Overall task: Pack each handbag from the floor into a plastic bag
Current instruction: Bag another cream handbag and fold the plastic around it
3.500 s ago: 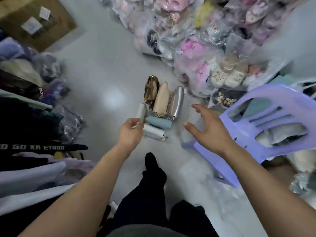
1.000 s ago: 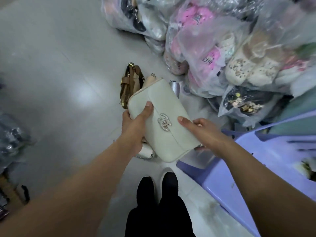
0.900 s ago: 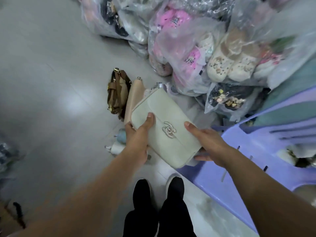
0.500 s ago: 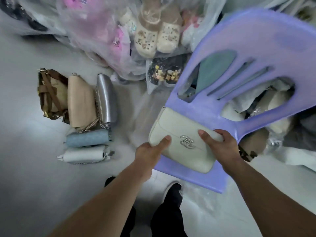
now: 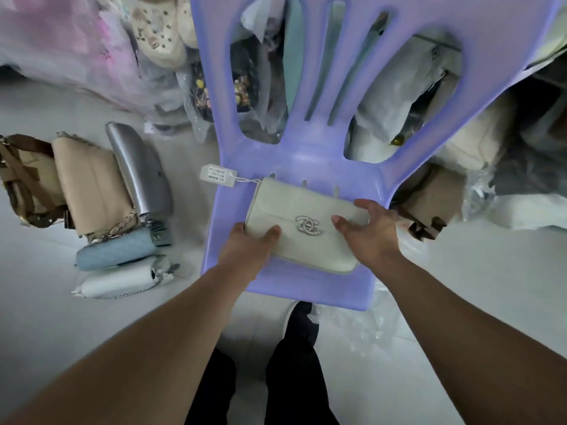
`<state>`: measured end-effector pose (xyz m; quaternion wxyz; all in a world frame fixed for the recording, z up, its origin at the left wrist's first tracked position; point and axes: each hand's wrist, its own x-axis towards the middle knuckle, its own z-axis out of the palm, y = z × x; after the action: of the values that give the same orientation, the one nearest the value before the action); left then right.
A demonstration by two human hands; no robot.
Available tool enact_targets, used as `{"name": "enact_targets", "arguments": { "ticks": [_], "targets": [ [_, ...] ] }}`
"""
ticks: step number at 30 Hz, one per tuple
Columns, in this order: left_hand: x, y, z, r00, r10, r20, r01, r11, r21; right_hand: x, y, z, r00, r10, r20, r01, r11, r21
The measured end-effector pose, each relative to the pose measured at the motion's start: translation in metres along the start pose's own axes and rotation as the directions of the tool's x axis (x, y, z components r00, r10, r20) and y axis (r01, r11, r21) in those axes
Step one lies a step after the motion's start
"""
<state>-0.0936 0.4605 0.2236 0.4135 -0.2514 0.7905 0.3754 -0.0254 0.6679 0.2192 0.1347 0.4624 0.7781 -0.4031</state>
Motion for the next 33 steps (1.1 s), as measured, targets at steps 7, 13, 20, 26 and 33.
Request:
{"name": "enact_targets", "arguments": {
  "ticks": [7,13,20,26,33],
  "targets": [
    [-0.010,0.018,0.017,0.896,0.369,-0.246,-0.226,0.858,0.461,0.002,0.005,-0.013,0.999,-0.033,-0.016,0.034,0.999,0.037],
    [-0.048,0.041,0.060,0.628,0.775,-0.065,-0.651,0.570,0.501,-0.015,0.025,-0.038,0.988,0.000,-0.152,0.030,0.980,0.198],
    [-0.093,0.020,0.123,0.426,0.846,0.322,-0.877,0.300,0.374,-0.068,0.097,-0.073,0.900,0.328,-0.288,-0.175,0.876,0.449],
    [-0.111,-0.042,0.173,0.483,0.634,0.604,-0.874,0.309,0.375,-0.112,0.189,-0.056,0.870,0.466,-0.160,-0.386,0.847,0.366],
    [-0.057,-0.126,0.223,0.737,0.097,0.669,-0.671,0.224,0.707,-0.082,0.251,0.026,0.959,0.265,0.106,-0.265,0.964,-0.006]
  ]
}}
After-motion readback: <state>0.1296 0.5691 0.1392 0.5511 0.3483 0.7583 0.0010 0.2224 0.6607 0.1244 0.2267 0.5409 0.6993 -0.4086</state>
